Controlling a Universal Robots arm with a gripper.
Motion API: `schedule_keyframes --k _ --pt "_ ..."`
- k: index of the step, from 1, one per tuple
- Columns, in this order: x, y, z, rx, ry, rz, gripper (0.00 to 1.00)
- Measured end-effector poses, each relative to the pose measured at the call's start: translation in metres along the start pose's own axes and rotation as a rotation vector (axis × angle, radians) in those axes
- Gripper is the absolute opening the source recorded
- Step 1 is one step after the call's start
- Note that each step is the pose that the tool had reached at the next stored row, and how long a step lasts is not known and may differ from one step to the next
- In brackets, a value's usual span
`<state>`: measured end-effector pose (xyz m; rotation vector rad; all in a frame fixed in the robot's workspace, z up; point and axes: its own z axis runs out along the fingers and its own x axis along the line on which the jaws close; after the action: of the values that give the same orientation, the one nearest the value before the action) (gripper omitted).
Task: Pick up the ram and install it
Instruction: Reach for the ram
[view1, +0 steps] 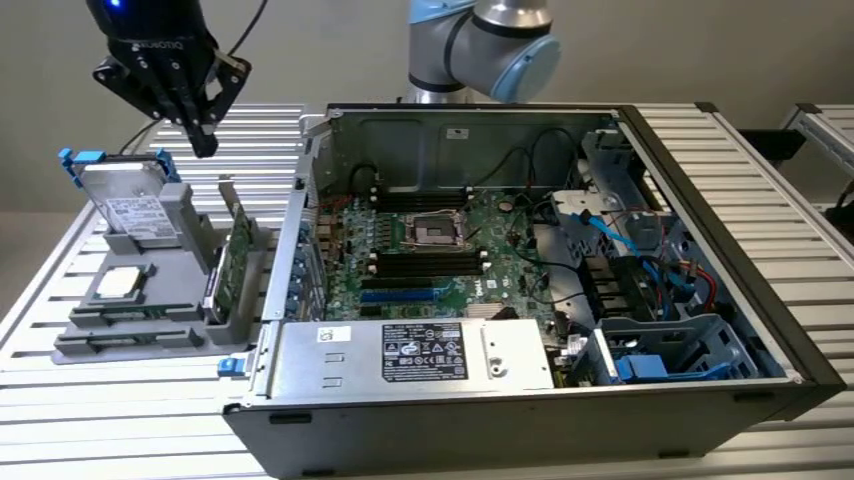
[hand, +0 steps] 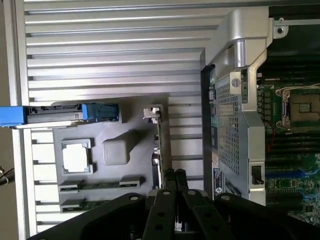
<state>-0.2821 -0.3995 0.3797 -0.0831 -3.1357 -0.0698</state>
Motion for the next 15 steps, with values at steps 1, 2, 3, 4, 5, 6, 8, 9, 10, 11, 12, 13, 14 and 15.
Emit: schedule_keyframes --k 1,2,3,4,5,6,8,9,10,11,12,13,14,15 --pt "0.003 -0.0003 0.0011 0.0002 0.0014 0.0 0.1" --pt "0.005 -0.0006 0.0023 0.0002 0.0027 -0.001 0.1" --pt "0.008 -0.001 0.0035 0.0003 0.0042 -0.001 0.1" --pt "0.01 -0.0013 0.0047 0.0003 0.0056 -0.002 0.1" --pt "0.012 -0.0017 0.0059 0.0004 0.0069 -0.002 0.1" --pt "0.015 -0.002 0.007 0.0004 0.0081 -0.003 0.1" --pt "0.019 -0.0028 0.0094 0.0007 0.0106 -0.004 0.1" --pt "0.021 -0.0032 0.0106 0.0007 0.0119 -0.004 0.1" --pt "0.024 -0.0036 0.0119 0.0008 0.0132 -0.005 0.1" --pt "0.026 -0.004 0.013 0.0009 0.0145 -0.005 0.1" --pt "0.028 -0.0044 0.0142 0.0008 0.0158 -0.005 0.1" --pt "0.03 -0.0049 0.0153 0.0009 0.0171 -0.006 0.1" --pt "0.033 -0.0055 0.0165 0.001 0.0186 -0.006 0.1" --pt "0.034 -0.0065 0.0175 0.0012 0.0202 -0.006 0.1"
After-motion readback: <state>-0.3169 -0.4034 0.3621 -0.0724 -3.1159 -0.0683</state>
